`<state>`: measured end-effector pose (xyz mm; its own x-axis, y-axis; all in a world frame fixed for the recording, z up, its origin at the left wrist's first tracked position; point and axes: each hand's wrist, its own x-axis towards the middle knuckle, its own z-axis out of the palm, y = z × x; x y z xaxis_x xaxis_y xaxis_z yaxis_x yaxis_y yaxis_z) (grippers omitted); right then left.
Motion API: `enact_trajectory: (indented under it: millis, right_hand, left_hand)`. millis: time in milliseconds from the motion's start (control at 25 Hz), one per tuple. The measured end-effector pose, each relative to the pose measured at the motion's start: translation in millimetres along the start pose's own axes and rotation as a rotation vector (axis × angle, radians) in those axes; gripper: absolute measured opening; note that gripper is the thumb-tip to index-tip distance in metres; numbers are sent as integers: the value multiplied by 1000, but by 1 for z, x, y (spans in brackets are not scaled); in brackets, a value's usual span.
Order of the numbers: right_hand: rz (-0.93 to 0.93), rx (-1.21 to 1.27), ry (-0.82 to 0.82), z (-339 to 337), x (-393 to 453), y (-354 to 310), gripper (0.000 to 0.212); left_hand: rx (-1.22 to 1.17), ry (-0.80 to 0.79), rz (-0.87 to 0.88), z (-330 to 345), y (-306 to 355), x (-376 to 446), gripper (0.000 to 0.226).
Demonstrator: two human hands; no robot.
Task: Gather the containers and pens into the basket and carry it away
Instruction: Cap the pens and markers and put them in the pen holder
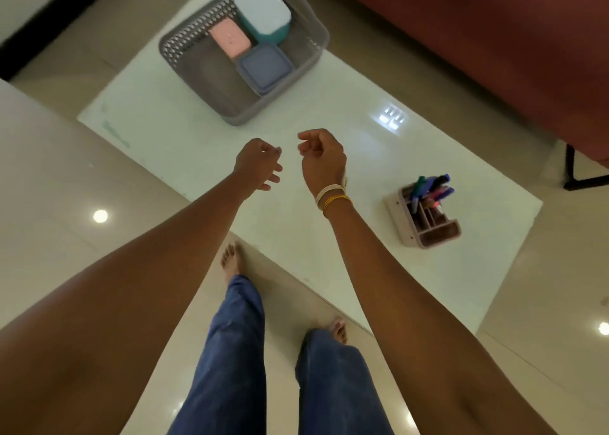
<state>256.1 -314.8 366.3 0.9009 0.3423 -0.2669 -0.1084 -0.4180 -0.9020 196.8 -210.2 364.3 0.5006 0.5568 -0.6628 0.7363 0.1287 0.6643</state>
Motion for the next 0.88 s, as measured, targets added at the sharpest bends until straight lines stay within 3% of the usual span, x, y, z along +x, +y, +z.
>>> enact_trajectory:
  millis: [80,200,320,440,600,720,800,880]
  right_hand:
    - [7,-2,-73,43,9,-13,38]
    - [94,-17,-54,99,29,-26,32]
    - [406,-16,-9,143,58,-24,32]
    - [712,74,-25,174,90,-29,47]
    - [838,136,5,209,116,-33,43]
    - [776,-339,-209,216,120,-39,46]
    - [675,-796,-294,213,116,-49,60]
    - [575,-1020,-407,205,114,-47,63]
  left_hand:
    - [-7,34,-24,-41,-8,25,18]
    - [-34,46,-70,-96,-17,57,18]
    - [-83,42,-114,-143,-21,87,17]
    - [-121,56,-125,-179,-22,117,10]
    - [-158,56,-148,-207,-21,147,10]
    - [-153,34,-180,-212,-25,160,13]
    - [-114,-26,-188,-210,-23,164,29]
    - [-90,-94,-180,-205,-19,166,48]
